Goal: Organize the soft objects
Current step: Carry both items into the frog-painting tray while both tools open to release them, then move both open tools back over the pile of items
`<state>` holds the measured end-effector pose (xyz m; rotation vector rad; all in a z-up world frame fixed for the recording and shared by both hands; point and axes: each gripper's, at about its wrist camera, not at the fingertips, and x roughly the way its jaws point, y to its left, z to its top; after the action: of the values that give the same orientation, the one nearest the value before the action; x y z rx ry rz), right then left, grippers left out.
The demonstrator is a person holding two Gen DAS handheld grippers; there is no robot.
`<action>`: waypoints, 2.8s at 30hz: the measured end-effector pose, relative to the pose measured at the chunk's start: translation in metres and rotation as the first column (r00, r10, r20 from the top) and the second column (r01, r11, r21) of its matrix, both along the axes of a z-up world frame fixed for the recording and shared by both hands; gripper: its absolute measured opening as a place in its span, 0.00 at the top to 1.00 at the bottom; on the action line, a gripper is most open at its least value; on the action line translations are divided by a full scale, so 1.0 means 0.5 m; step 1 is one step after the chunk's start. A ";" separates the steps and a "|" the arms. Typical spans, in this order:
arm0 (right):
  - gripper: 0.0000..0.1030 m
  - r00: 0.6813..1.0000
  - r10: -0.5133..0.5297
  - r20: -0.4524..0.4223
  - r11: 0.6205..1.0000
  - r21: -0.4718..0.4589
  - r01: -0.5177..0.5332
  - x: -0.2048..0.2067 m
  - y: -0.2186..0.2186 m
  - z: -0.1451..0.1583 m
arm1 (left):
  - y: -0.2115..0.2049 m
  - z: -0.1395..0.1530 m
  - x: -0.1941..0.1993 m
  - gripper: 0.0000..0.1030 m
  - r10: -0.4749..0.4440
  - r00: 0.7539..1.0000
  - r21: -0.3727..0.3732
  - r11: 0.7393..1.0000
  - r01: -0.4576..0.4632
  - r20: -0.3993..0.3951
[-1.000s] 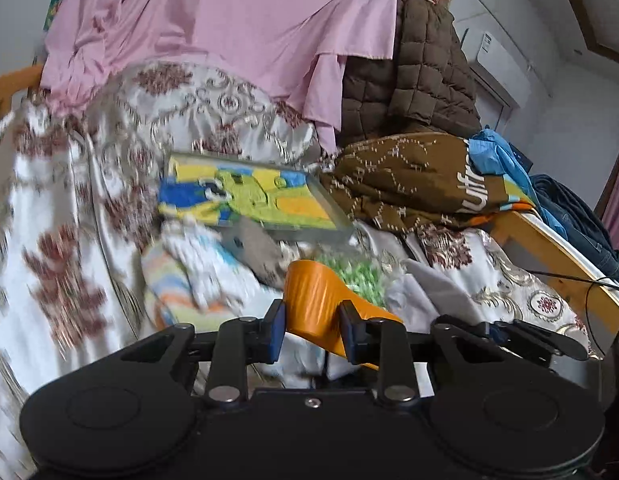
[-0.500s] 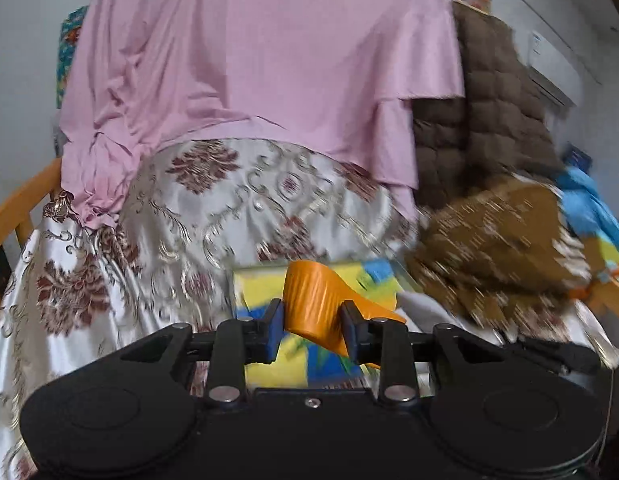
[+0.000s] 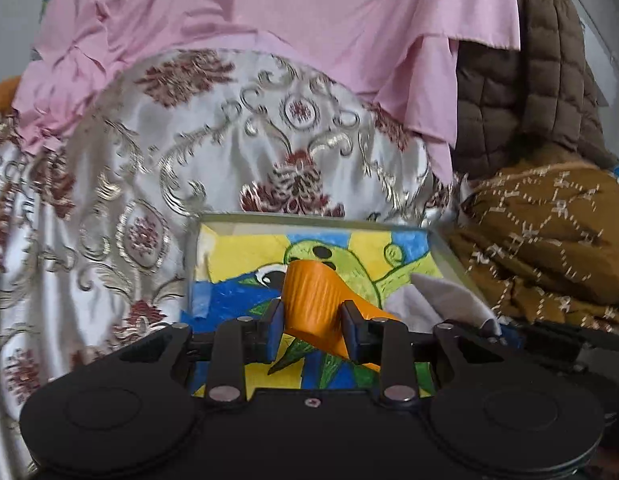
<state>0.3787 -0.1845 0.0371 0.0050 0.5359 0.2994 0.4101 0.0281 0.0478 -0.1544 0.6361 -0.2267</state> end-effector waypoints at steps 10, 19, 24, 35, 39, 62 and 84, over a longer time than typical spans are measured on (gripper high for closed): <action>0.80 0.987 -0.044 -0.153 0.996 -0.088 0.031 0.050 0.006 -0.069 | 0.006 -0.105 0.042 0.63 0.023 0.992 0.033 0.999 -0.019 -0.121; 0.42 0.988 -0.065 -0.139 0.991 -0.125 0.048 0.021 0.001 -0.039 | 0.016 -0.075 0.020 0.25 0.077 0.991 0.009 0.997 -0.077 -0.106; 0.21 0.989 -0.073 -0.132 0.997 -0.033 0.069 -0.013 -0.031 0.015 | 0.029 -0.021 -0.029 0.11 0.094 0.994 -0.047 0.994 -0.097 -0.062; 0.00 0.992 -0.090 -0.088 0.985 0.143 0.102 -0.138 -0.079 0.144 | 0.050 0.104 -0.185 0.01 0.101 0.994 -0.068 0.993 -0.098 0.040; 0.00 0.979 -0.188 -0.075 0.981 0.043 0.192 -0.198 -0.058 0.185 | 0.057 0.133 -0.259 0.01 0.118 0.992 -0.076 0.991 -0.114 0.054; 0.00 0.974 -0.179 -0.141 0.975 0.103 0.195 -0.603 -0.099 0.180 | -0.037 0.067 -0.649 0.01 0.048 0.997 -0.045 0.998 -0.045 0.065; 0.00 0.975 -0.210 -0.070 0.977 -0.042 0.208 -0.714 -0.108 -0.059 | -0.085 -0.075 -0.681 0.01 -0.100 0.995 0.207 0.973 0.103 -0.025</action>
<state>0.0215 -0.2386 0.0078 0.0386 0.6085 0.0842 0.0696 -0.0145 0.0105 0.0782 0.6790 -0.2562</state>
